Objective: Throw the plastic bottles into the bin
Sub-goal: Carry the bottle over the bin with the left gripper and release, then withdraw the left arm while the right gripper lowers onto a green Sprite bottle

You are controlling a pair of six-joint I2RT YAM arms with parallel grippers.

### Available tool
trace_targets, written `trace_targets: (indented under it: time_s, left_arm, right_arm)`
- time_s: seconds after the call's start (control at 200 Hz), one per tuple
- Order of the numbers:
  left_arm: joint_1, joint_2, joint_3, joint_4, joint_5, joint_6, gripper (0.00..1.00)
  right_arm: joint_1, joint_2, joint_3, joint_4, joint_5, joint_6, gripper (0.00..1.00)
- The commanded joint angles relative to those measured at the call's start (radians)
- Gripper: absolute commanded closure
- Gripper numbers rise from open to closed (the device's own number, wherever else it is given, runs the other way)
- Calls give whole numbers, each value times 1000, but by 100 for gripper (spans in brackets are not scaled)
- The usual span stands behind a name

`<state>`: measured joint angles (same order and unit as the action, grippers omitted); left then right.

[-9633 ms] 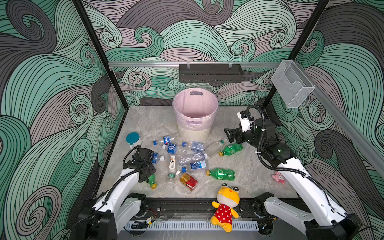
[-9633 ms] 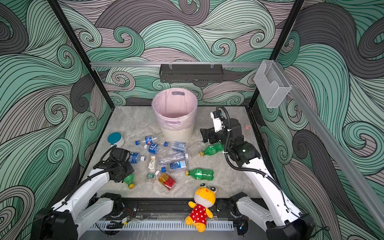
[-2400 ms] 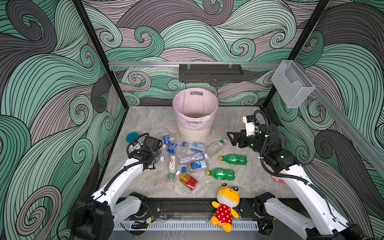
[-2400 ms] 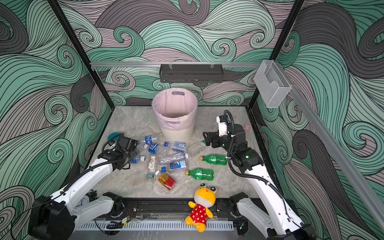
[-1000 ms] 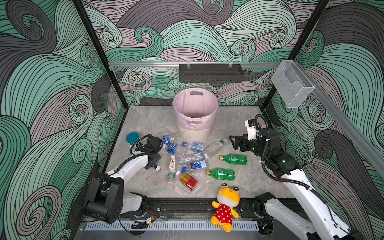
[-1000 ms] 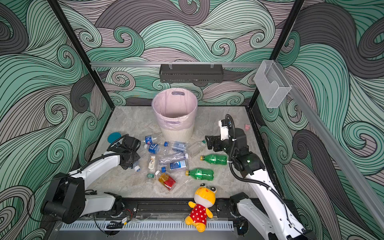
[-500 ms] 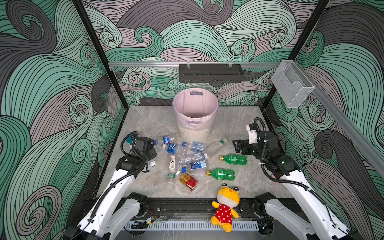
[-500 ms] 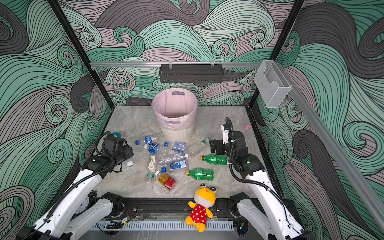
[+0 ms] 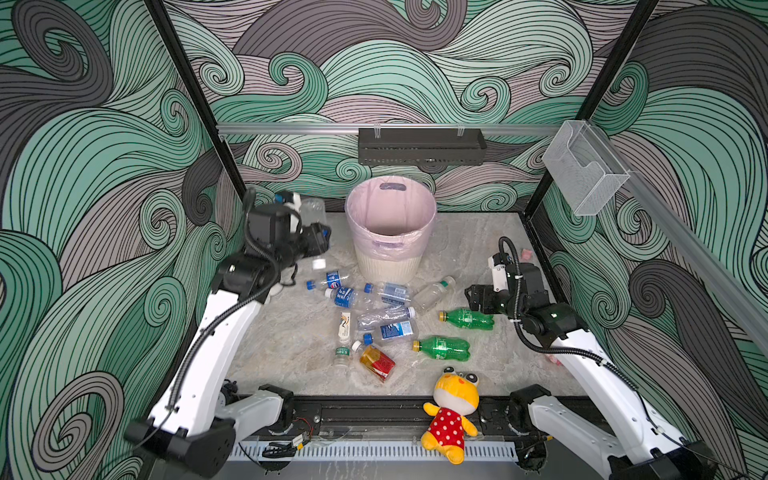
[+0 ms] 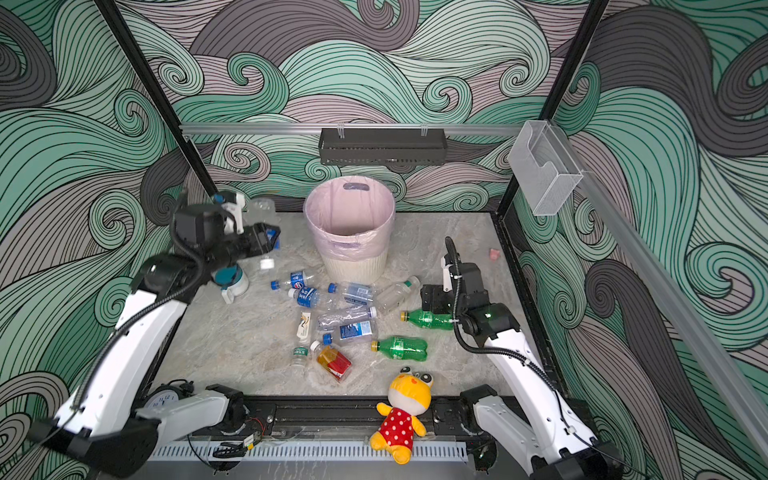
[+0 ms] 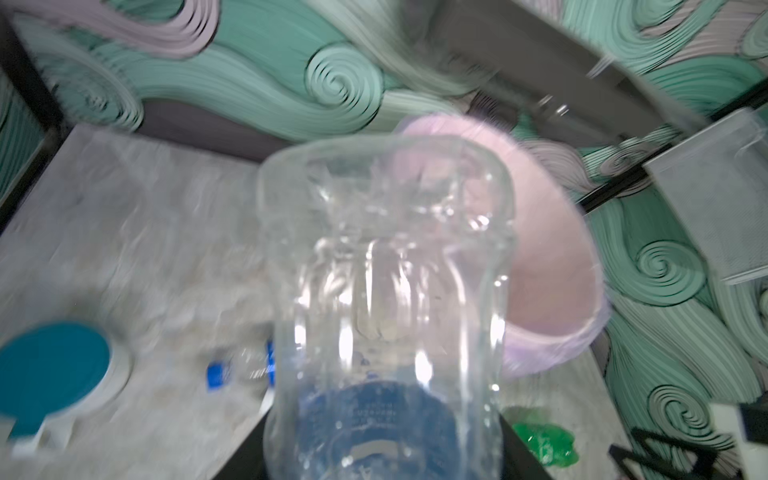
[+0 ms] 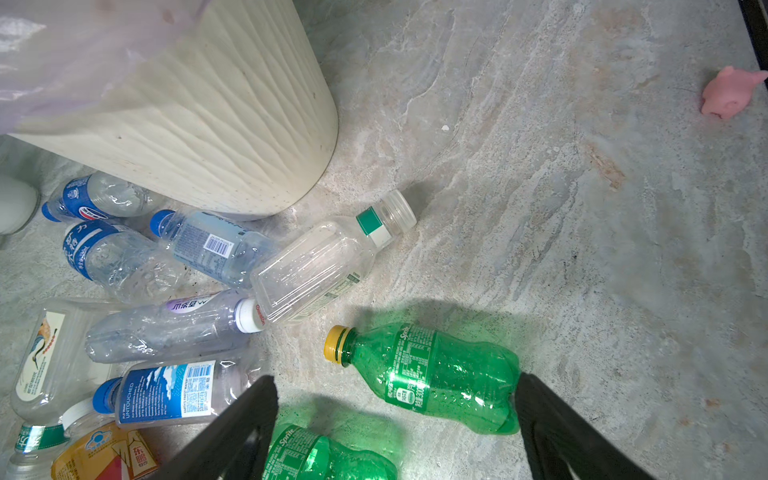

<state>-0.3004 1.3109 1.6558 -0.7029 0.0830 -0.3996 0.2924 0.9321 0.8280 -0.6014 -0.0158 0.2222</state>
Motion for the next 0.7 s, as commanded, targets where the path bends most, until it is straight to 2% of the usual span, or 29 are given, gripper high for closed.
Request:
trace_targets:
  time_s: [0.0, 0.025, 0.055, 0.115, 0.165, 0.25, 0.37, 0.41, 0.511, 0.636, 0.691]
  left_arm:
    - [-58, 292, 306, 14, 139, 48, 32]
    - [-62, 347, 381, -12, 155, 40, 24]
    - [-62, 402, 455, -40, 185, 38, 21]
    - [-69, 457, 542, -102, 190, 42, 18]
    - [-75, 447, 533, -125, 168, 50, 17]
    - [-74, 348, 386, -79, 110, 63, 15]
    - [-72, 141, 109, 57, 56, 65, 2]
    - [-72, 75, 39, 71, 45, 70, 1]
    - [-71, -48, -71, 18, 16, 93, 1]
    - [-69, -184, -183, -119, -91, 117, 1]
    - [-67, -252, -253, -152, -144, 121, 1]
  right_arm:
    - [-4, 2, 48, -49, -14, 25, 11]
    - [-2, 3, 54, -64, -11, 25, 11]
    - [-2, 2, 62, -87, -2, 22, 11]
    - [-2, 5, 79, -148, 39, 17, 11]
    - [-1, 7, 86, -186, 82, 18, 11]
    - [-3, 4, 80, -223, 117, 51, 11]
    - [1, 1, 70, -234, 81, 105, 13]
    - [2, 1, 68, -240, 77, 119, 13]
    - [7, 14, 71, -270, 64, 118, 13]
    - [20, 71, 112, -348, 56, 49, 13]
    - [23, 85, 118, -324, -12, 7, 14]
